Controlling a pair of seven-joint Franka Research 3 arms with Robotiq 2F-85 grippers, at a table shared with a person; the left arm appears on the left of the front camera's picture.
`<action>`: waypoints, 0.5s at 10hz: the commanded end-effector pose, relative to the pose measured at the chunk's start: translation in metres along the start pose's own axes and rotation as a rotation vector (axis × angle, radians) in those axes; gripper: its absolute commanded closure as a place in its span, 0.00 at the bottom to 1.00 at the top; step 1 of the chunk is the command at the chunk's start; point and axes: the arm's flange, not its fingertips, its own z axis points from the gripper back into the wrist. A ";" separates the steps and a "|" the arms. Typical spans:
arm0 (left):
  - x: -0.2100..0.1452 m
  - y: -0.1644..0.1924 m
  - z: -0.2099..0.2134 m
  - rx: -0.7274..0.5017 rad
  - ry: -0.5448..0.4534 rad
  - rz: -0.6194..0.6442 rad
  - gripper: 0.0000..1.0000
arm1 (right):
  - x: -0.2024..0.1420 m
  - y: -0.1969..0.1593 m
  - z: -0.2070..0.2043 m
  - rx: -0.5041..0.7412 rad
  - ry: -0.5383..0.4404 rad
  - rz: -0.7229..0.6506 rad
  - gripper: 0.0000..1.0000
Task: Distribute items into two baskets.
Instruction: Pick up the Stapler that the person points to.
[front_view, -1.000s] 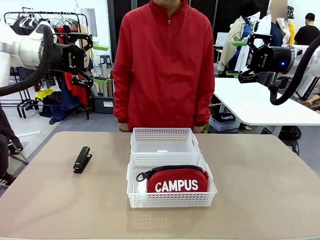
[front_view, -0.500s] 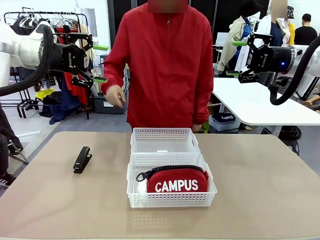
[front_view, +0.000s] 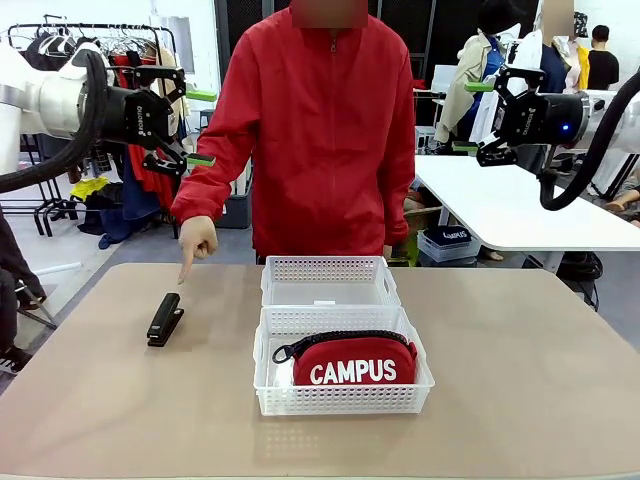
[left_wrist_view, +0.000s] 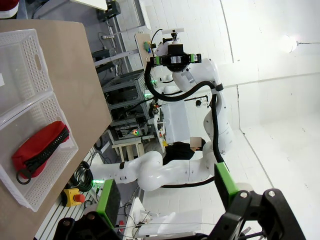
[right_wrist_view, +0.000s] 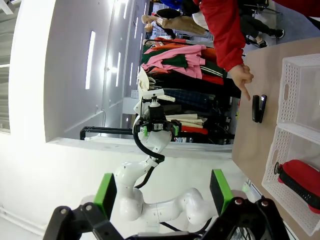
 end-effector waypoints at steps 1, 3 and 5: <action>0.000 -0.002 0.001 -0.004 0.000 0.003 0.00 | 0.000 0.003 0.000 -0.002 -0.005 0.007 0.00; 0.000 -0.002 0.001 -0.004 0.000 0.003 0.00 | 0.000 0.003 0.000 -0.002 -0.005 0.007 0.00; 0.000 -0.002 0.001 -0.004 0.000 0.003 0.00 | 0.000 0.003 0.000 -0.002 -0.005 0.007 0.00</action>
